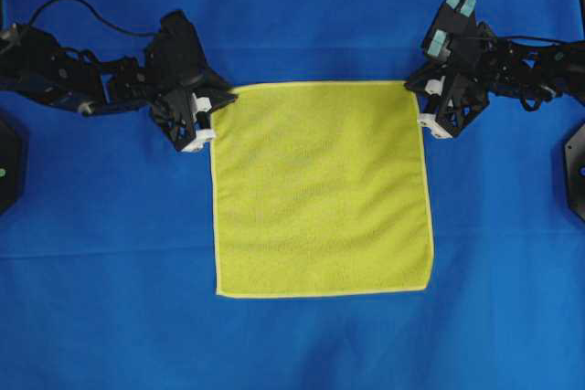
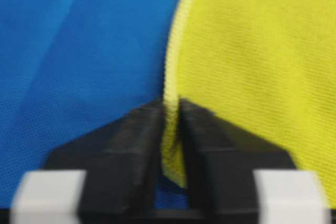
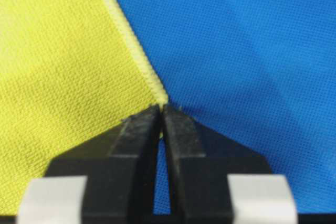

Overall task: Fold the yellow towel.
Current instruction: 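Lift the far corners and fold them toward the near edge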

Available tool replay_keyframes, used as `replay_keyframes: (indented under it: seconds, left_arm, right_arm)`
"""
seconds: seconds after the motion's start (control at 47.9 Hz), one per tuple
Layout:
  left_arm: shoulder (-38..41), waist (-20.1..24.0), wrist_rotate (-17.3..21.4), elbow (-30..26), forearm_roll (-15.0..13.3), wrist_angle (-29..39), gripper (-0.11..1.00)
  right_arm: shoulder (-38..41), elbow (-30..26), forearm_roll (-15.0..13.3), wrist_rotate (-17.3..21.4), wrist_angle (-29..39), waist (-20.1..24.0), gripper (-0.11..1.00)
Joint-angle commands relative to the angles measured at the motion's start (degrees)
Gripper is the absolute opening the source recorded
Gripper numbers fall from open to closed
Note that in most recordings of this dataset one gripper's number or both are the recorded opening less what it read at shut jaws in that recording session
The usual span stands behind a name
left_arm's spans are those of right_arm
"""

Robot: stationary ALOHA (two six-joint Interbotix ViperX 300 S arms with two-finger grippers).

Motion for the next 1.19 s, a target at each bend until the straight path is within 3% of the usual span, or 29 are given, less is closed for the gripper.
replay_keyframes:
  seconds: [0.0, 0.042, 0.23, 0.585, 0.793, 0.981, 1.169]
  left_arm:
    - [-0.6, -0.6, 0.7, -0.3, 0.2, 0.8, 0.06]
    - [-0.8, -0.7, 0.9, -0.3, 0.2, 0.9, 0.01]
    - [-2.8, -0.4, 1.8, -0.9, 0.2, 1.8, 0.01]
    - [-11.0, 0.9, 6.9, -4.1, 0.2, 11.1, 0.01]
    - [-11.5, 0.3, 6.3, -4.4, 0.2, 13.2, 0.01]
    - [-13.2, -4.1, 5.9, -4.0, 0.2, 15.6, 0.01]
    - [-14.7, -12.0, 3.8, -3.4, 0.2, 18.0, 0.01]
  right_arm:
    - [-0.6, -0.2, 0.0, 0.2, 0.2, -0.2, 0.01]
    - [-0.9, 0.0, 0.1, 0.3, 0.3, -0.2, 0.01]
    - [-3.3, 0.5, 0.5, 1.0, 1.9, -0.2, 0.01]
    - [-14.9, 0.2, -0.2, 1.1, 9.9, -0.4, 0.01]
    - [-17.9, 0.6, -0.4, 1.1, 10.6, -0.4, 0.01]
    - [-19.3, 0.9, 0.4, 1.5, 13.4, 2.9, 0.01]
    - [-22.6, 1.7, 1.0, 4.0, 15.3, 10.9, 0.01]
